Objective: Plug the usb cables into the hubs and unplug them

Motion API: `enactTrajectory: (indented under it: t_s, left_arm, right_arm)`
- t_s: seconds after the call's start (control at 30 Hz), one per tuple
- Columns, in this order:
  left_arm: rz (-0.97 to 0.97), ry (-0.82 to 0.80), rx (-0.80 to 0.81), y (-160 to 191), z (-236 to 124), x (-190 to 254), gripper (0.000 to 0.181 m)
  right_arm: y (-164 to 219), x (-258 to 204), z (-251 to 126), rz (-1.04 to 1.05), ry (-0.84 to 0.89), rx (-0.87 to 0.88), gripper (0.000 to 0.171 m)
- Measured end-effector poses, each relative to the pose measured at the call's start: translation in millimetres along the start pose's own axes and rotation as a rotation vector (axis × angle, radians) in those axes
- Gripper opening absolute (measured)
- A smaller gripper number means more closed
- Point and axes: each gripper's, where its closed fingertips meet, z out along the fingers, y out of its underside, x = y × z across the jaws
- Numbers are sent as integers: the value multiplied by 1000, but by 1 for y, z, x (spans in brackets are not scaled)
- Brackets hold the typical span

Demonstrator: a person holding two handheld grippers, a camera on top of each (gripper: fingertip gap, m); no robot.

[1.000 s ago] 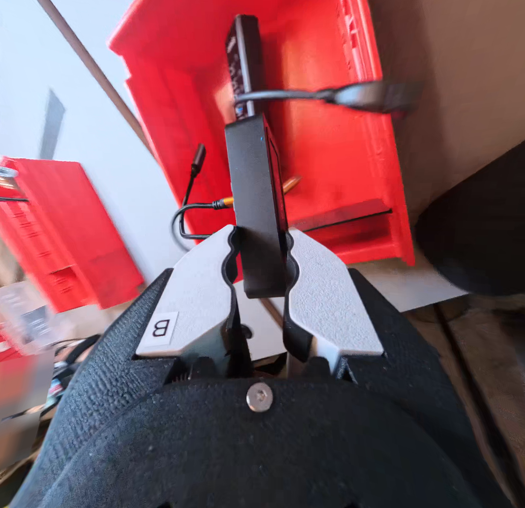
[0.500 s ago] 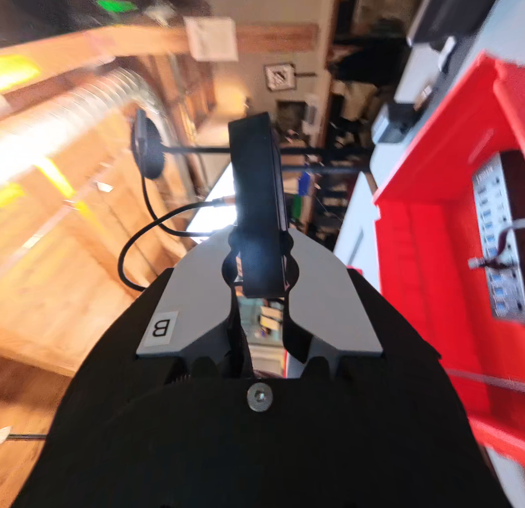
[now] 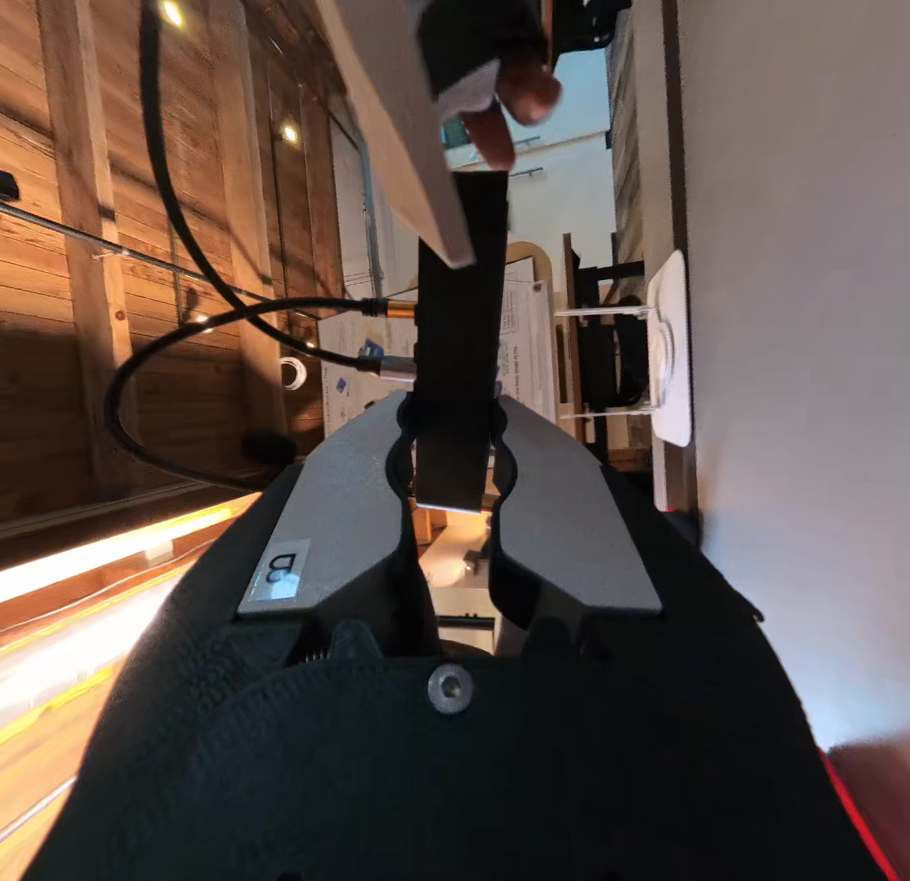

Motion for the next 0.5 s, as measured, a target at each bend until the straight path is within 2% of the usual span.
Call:
enactTrajectory:
  t_s: [0.07, 0.13, 0.17, 0.23, 0.3, 0.4, 0.5]
  left_arm:
    - [-30, 34, -2, -2, 6, 3, 29]
    - [5, 46, 27, -6, 8, 4, 29]
    - [43, 46, 42, -8, 9, 4, 29]
    - [110, 37, 37, -8, 11, 3, 29]
    - [97, 42, 36, -8, 14, 1, 30]
    - [-105, -4, 9, -6, 19, -20, 36]
    - [-526, -41, 35, -6, 21, -46, 50]
  right_arm:
    - [9, -3, 5, -5, -1, -6, 88]
    - [10, 2, 7, -25, 66, 16, 79]
    - [11, 6, 8, -32, 101, 19, 65]
    - [13, 9, 8, -25, 118, 25, 65]
    - [11, 11, 7, 1, 122, 65, 64]
    - [-3, 15, 0, 80, 144, 223, 64]
    - [-20, 17, -13, 186, 103, 396, 64]
